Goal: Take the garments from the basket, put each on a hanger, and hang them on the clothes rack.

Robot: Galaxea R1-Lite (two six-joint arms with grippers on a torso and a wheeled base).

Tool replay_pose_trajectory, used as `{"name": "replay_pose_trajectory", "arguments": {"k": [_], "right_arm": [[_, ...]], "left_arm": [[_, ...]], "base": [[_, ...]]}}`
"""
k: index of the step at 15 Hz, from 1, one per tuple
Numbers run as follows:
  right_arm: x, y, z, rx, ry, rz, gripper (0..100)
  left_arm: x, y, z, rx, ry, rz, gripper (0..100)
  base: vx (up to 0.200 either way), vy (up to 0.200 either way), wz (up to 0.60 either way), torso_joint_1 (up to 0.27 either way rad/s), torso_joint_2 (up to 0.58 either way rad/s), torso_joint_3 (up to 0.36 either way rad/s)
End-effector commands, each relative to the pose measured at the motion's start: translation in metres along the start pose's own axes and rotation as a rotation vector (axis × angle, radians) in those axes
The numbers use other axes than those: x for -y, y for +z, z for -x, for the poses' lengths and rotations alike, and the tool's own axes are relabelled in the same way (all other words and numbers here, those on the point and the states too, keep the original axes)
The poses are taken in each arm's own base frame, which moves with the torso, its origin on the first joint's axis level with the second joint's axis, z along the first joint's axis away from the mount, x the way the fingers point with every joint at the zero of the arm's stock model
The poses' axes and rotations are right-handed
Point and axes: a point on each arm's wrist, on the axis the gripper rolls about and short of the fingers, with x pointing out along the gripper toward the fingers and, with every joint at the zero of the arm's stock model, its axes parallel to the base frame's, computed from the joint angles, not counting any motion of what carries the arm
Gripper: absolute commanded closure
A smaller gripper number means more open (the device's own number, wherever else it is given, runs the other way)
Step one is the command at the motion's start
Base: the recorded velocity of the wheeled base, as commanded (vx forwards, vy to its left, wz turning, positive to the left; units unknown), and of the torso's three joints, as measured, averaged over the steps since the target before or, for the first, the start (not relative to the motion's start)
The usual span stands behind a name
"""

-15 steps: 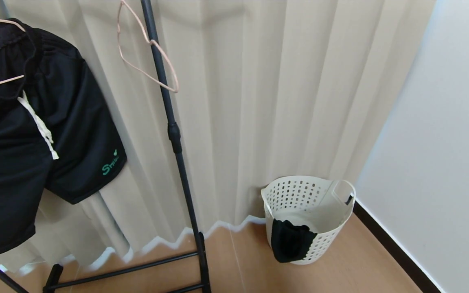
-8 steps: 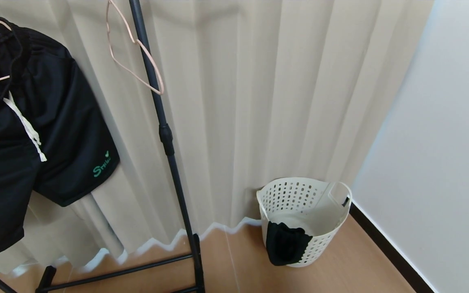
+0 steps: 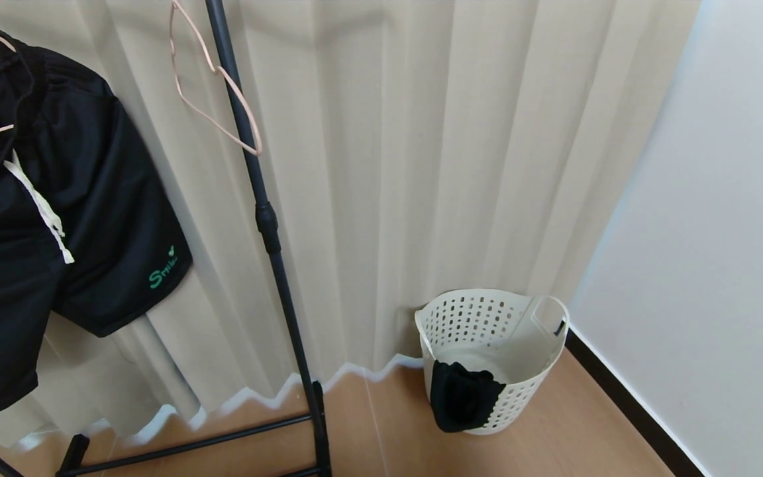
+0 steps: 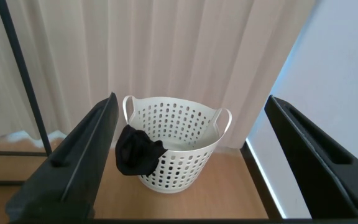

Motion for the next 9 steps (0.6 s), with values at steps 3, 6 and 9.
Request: {"name": "replay_pose_trajectory", "arguments": {"k": [3,6,9], "right_arm": [[0.0,-0.0001,-0.0001,-0.002,0.001,0.0,0],[0.0,-0.0001,-0.0001,-0.002,0.002,0.0,0],[0.0,-0.0001,-0.0001,-0.002,0.001,0.0,0]], "left_arm": [[0.0,0.0,-0.0001,-0.001,0.0,0.001,0],[0.0,0.0005,0.0,0.0,0.0,0.0,0],[0.0,0.0005,0.0,0.0,0.0,0.0,0]], "base": [[0.0,0.0,0.0,0.0,0.0,0.0],[0.0,0.0,0.0,-0.019,0.1,0.086],[0.0,0.0,0.0,-0.012,0.1,0.071]]}}
